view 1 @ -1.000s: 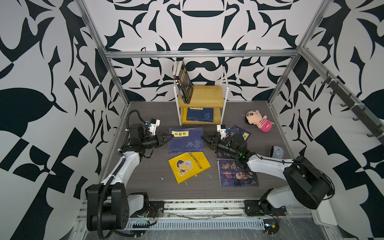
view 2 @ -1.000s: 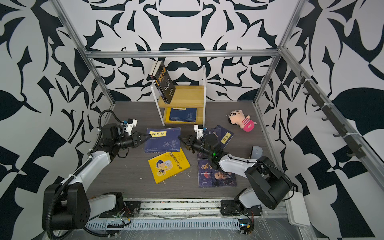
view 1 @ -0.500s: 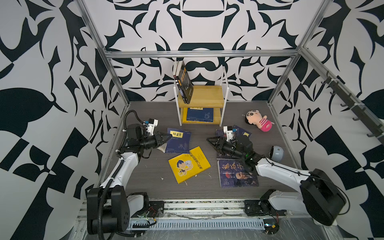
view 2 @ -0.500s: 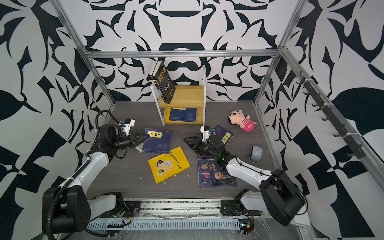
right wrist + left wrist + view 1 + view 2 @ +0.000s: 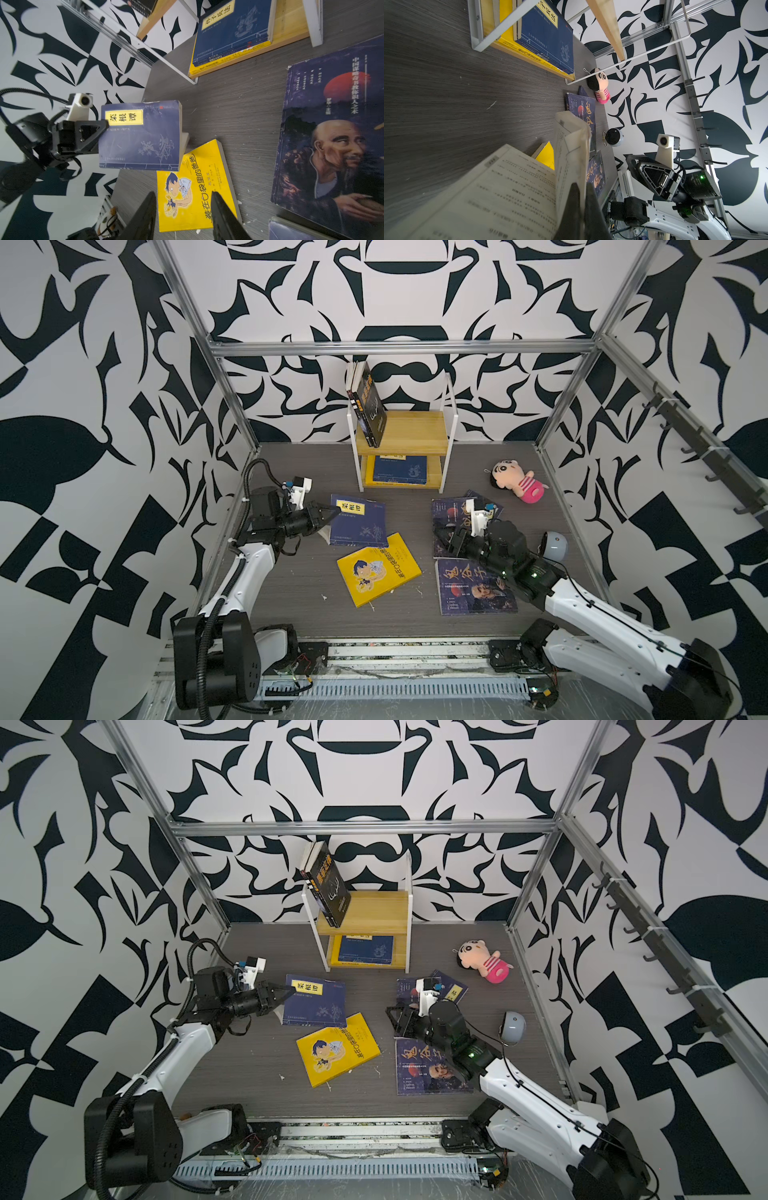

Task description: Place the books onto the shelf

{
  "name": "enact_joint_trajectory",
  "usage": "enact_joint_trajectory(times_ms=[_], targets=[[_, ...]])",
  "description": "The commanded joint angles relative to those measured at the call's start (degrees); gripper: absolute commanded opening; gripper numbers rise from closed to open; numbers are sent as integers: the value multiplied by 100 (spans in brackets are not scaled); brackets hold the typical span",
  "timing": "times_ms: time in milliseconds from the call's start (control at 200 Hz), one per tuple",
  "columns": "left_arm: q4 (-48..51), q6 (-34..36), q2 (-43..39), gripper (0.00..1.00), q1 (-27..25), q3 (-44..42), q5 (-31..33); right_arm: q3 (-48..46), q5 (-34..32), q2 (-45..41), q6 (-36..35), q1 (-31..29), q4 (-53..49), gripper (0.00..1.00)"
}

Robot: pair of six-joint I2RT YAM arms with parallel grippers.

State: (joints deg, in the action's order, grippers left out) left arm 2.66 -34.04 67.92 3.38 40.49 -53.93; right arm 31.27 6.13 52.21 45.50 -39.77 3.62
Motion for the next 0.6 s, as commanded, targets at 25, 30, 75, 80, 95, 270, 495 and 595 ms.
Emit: enact_joint_trajectory(times_ms=[25,30,75,80,95,270,495,595], targets=[[7,-158,-29,0,40,199,-14,490,-1441,284,-1544,-1095,-94,47],[7,-165,-27,0,40,197,-9,501,-1493,309,-1605,-1156,-78,47],[7,-197,-41,0,39,193,20,571,-1959,546,-2130,-1600,84,48],[7,-198,-46,0,40,190,17,577,-1993,577,-2206,-1620,103,48],[12,-199,-57,0,41,188,22,616,-2081,671,-2403,-1740,147,48],[68,-217,-32,0,41,209,85,1271,-3177,1804,-4343,-2817,413,51],[87,-268,-29,0,41,220,125,1739,-3822,3258,-6293,-3411,1540,90],[86,-261,-33,0,40,197,172,1845,-4046,3750,-6912,-3485,2111,100]])
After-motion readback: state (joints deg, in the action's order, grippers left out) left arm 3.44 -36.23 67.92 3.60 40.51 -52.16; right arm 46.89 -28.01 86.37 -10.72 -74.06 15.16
